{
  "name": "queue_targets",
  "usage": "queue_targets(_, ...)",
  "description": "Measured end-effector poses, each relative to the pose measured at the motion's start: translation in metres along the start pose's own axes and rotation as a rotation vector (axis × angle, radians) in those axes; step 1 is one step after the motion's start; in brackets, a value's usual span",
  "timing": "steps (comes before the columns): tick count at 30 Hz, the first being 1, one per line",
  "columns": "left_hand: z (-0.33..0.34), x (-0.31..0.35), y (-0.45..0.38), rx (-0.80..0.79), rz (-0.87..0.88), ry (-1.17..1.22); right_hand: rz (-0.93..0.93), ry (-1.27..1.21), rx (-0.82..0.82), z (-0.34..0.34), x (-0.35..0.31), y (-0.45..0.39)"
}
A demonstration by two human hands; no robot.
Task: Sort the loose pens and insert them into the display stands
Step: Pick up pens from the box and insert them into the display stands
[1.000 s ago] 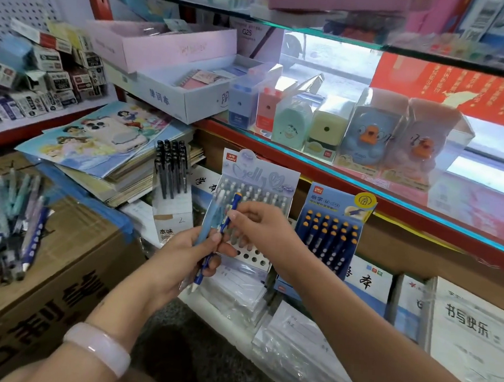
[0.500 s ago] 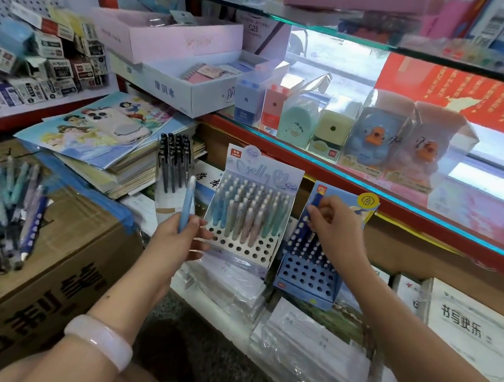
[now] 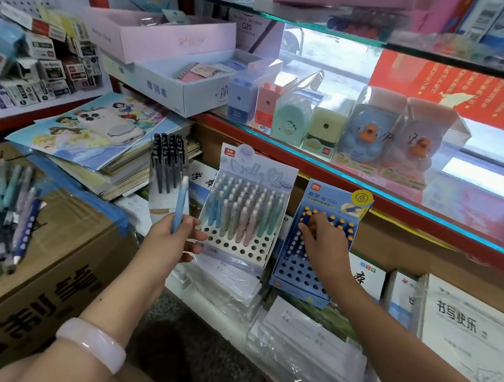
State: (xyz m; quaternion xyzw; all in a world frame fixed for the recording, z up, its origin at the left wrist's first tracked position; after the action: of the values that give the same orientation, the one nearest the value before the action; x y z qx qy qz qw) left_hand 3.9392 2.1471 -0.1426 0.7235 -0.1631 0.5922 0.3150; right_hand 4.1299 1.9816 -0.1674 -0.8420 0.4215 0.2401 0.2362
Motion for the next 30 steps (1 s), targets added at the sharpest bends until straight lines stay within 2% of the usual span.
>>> queue_targets(7,0.000,0.002,0.001,0.001,0.000,-0.014,0.067,-0.018,-0.055,0.011,0.011,0.006)
queue_targets(16,-0.006,0.000,0.004,-0.065,0.001,-0.050,0.078,0.126,-0.158,0.012,0.000,-0.001)
queue_targets(18,-0.006,0.001,0.005,-0.076,0.001,-0.031,0.055,0.101,-0.084,0.002,-0.009,0.000)
queue_targets(21,-0.005,0.002,0.006,-0.103,0.005,-0.002,-0.073,-0.067,0.024,-0.010,-0.046,0.002)
queue_targets(23,-0.004,0.003,0.007,-0.140,0.016,-0.003,-0.103,-0.248,-0.103,-0.008,-0.079,0.001)
queue_targets(26,-0.005,0.004,0.009,-0.194,0.033,-0.028,-0.041,-0.582,-0.427,0.006,-0.120,0.003)
queue_targets(30,-0.008,0.005,0.011,-0.214,0.058,-0.080,0.011,-0.769,-0.501,0.018,-0.143,-0.003)
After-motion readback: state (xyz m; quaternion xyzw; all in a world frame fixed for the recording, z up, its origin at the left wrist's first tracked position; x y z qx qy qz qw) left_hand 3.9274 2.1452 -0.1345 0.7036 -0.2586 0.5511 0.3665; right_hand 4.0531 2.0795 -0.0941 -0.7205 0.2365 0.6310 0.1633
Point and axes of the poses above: each hand's wrist, its own y-axis away from the middle knuckle, its own z-axis out of the palm, x = y × z, the point moved 2 cm from there along -y, towards the middle knuckle, and after that the axes turned 5 degrees about -y, right-handed, at the moved point
